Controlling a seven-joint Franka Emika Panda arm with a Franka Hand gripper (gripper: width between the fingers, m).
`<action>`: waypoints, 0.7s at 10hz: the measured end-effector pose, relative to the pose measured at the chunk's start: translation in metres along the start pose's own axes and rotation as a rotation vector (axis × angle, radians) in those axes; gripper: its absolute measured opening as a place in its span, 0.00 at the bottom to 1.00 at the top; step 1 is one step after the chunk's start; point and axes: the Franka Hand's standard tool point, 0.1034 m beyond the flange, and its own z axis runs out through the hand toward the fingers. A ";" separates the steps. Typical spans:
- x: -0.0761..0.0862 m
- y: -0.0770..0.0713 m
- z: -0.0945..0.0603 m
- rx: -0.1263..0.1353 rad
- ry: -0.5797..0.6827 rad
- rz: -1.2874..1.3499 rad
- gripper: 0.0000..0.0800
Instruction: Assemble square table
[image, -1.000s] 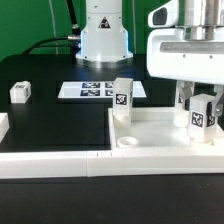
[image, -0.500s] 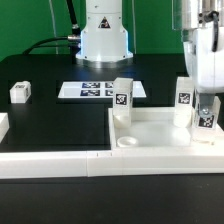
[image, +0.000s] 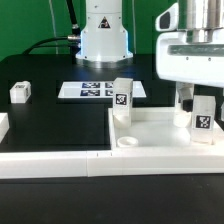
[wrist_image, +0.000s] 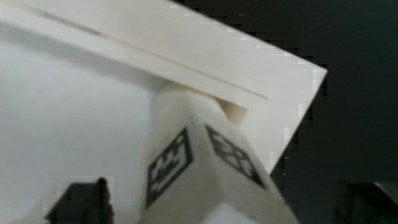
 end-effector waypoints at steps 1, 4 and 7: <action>0.000 0.000 0.000 -0.002 0.000 -0.006 0.80; 0.001 0.001 0.001 -0.018 0.011 -0.349 0.81; 0.001 -0.001 0.002 -0.027 0.022 -0.475 0.81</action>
Offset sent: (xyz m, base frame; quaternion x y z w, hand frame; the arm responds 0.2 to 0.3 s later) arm 0.0000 0.0000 0.0000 0.0000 0.0000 -0.1938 0.9810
